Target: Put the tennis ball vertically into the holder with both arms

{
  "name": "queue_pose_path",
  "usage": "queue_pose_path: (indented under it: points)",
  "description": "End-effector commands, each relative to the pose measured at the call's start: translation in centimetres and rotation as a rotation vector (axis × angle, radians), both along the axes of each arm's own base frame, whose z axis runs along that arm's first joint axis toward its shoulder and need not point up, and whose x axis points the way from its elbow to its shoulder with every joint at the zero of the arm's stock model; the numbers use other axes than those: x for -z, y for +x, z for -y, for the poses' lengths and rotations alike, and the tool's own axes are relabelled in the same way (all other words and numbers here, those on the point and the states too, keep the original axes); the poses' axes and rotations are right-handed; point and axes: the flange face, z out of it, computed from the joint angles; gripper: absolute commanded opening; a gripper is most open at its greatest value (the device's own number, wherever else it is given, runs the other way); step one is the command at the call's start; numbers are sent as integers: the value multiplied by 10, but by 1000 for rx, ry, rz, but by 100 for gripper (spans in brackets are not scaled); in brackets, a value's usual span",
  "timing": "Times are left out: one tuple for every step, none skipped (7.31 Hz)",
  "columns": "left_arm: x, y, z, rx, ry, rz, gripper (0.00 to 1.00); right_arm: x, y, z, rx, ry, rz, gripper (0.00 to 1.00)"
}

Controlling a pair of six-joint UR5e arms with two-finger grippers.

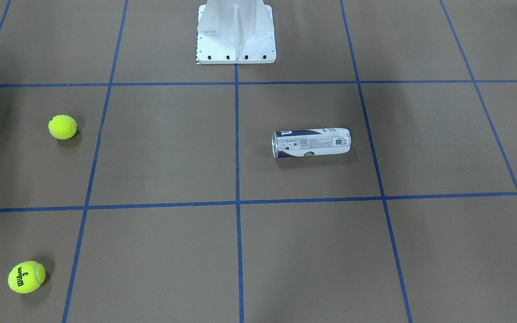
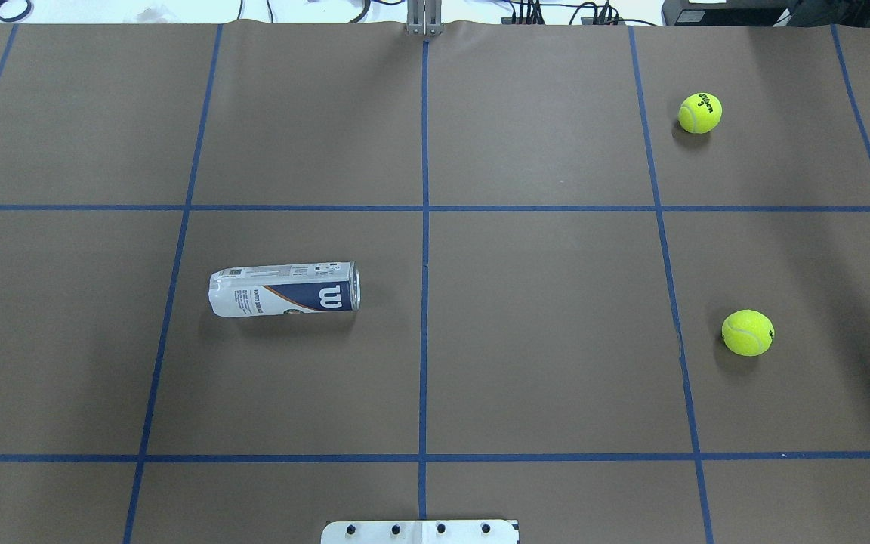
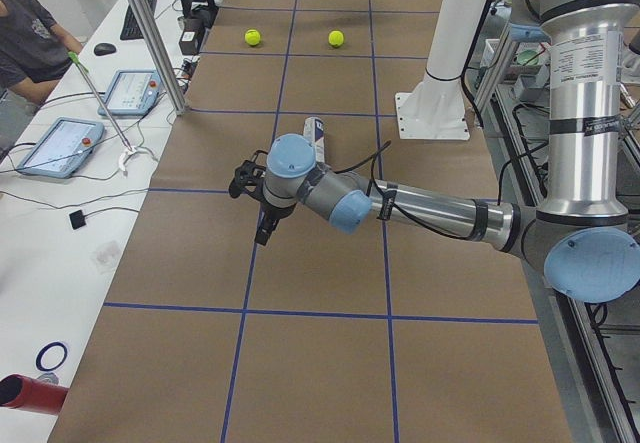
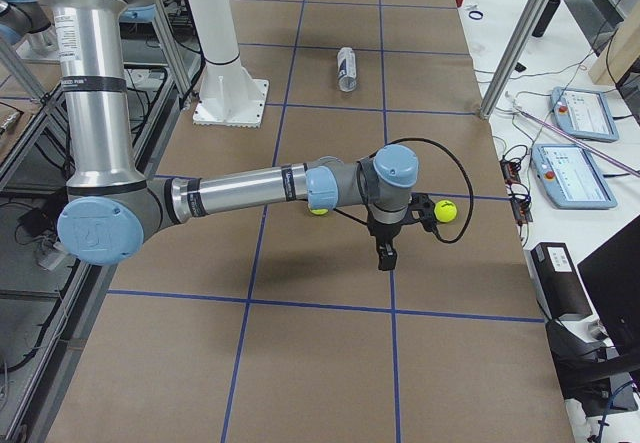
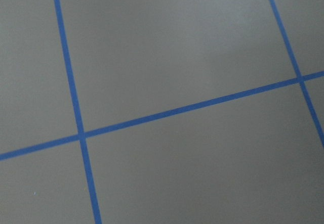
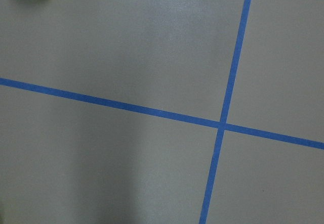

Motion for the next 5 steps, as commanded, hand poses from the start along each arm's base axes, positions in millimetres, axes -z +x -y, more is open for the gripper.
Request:
queue_pose_path:
  points:
    - [45,30,22,-29,64,-36,100,2,0,0,-1,4,1,100]
    - [77,45,35,-24,76,-64,100,4,0,0,-1,7,0,100]
    - [106,74,46,-48,97,-86,99,5,0,0,-1,8,1,100]
    - [127,103,51,-83,118,-99,98,12,0,-1,-1,23,5,100]
    - [158,126,58,-120,176,-115,98,17,2,-9,-3,32,5,100]
